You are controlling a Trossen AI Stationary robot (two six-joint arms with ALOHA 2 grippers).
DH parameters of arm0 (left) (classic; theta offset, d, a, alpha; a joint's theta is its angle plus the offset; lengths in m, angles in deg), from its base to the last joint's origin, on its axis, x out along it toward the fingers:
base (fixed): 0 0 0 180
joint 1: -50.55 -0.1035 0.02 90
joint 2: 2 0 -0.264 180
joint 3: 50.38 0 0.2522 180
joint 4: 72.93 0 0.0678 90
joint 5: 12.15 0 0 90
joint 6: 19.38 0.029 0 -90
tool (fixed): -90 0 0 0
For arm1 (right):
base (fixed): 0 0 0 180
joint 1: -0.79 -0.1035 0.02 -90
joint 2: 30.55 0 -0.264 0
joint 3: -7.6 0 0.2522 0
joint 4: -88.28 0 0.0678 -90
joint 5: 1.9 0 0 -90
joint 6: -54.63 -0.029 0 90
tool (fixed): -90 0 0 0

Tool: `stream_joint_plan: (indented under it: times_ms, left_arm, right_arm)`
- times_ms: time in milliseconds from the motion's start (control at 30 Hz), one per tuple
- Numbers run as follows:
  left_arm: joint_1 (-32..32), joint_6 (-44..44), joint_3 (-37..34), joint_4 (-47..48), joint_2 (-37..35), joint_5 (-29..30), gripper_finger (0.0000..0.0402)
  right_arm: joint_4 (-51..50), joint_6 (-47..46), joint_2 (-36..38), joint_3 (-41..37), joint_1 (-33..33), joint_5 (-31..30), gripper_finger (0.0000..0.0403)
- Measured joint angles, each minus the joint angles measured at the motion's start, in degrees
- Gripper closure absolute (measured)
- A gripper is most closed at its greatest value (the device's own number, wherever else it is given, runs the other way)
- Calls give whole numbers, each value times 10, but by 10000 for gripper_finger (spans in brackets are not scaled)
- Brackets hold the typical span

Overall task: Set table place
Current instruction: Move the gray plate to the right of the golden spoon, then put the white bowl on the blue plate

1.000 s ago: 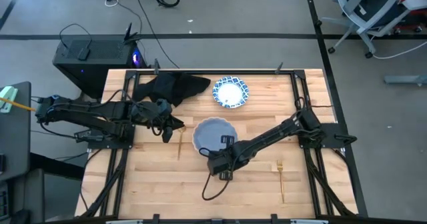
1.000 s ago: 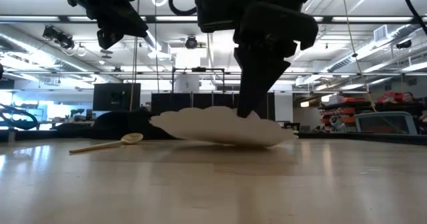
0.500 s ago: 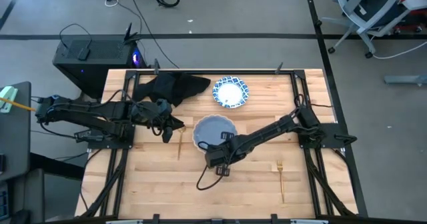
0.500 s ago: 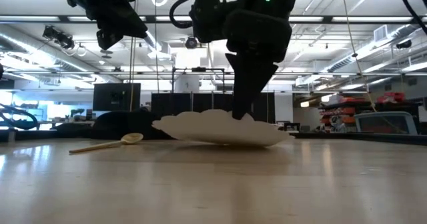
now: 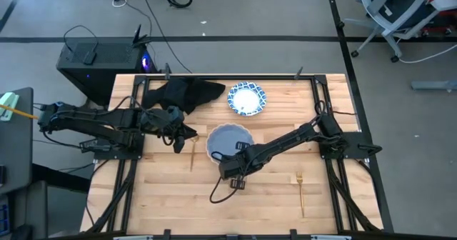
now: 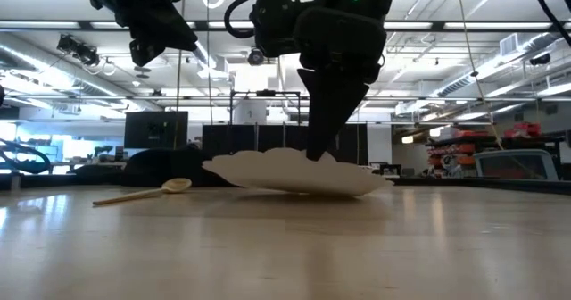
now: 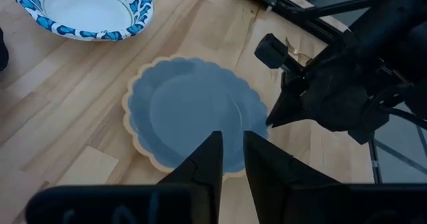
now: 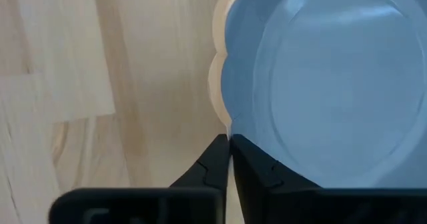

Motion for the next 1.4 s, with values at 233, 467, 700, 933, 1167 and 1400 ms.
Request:
stream_joint_plan:
  times_ms: [233,467,700,933,1167,1400]
  left_arm:
    - [0,1,0,0,0,0,333]
    - [0,0,0,0,0,0,331]
    - [0,-6,0,0,0,0,331]
    - [0,-21,0,-2,0,0,333]
    - [0,-21,0,-2,0,0,329]
    - [0,-21,0,-2,0,0,334]
  right_arm:
    - [0,-2,0,0,0,0,337]
    - [0,-15,2,0,1,4,344]
    - [-1,-32,83,0,14,1,343]
    - [-16,-64,183,0,68,-44,333]
    - [-75,-39,215,1,153,-42,293]
    - [-142,41,186,0,241,-11,275]
